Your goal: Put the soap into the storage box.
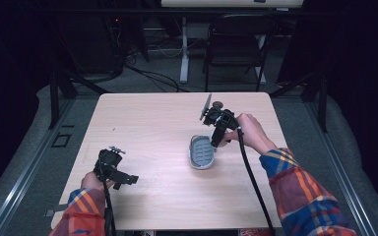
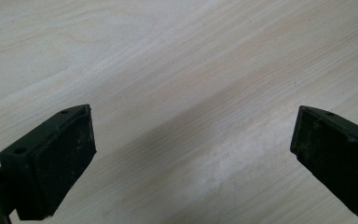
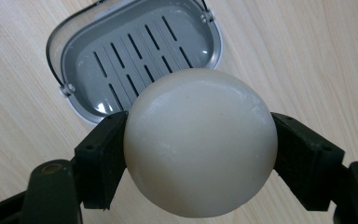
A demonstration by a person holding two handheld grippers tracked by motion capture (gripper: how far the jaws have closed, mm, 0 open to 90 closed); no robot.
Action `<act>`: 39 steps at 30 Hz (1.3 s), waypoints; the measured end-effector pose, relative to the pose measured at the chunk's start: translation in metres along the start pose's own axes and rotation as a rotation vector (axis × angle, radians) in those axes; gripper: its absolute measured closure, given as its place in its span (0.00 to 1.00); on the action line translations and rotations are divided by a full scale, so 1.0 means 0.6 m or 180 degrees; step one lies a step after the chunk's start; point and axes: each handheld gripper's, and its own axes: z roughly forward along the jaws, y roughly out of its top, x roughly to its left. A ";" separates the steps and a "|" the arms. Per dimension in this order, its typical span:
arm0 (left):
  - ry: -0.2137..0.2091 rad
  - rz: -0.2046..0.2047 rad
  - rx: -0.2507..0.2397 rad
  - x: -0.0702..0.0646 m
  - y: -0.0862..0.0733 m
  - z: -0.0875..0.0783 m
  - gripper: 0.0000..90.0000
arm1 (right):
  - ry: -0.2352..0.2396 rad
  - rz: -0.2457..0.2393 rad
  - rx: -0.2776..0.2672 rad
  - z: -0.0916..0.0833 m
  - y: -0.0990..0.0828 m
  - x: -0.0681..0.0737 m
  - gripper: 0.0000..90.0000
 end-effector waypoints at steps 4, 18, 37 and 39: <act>-0.0009 -0.0003 -0.0006 0.000 -0.001 -0.001 0.00 | 0.0011 -0.0065 0.0012 0.005 0.015 0.007 0.27; -0.0016 -0.0001 -0.0005 0.001 -0.001 0.000 0.00 | 0.0127 -0.0168 0.0069 0.039 0.049 0.028 0.27; -0.0015 0.0003 0.0008 0.001 0.000 0.000 0.00 | 0.0251 -0.0233 0.0084 0.094 0.050 0.044 0.26; -0.0012 0.0007 0.0001 0.000 0.000 0.000 0.00 | 0.0236 -0.0261 0.0078 0.096 0.050 0.046 0.26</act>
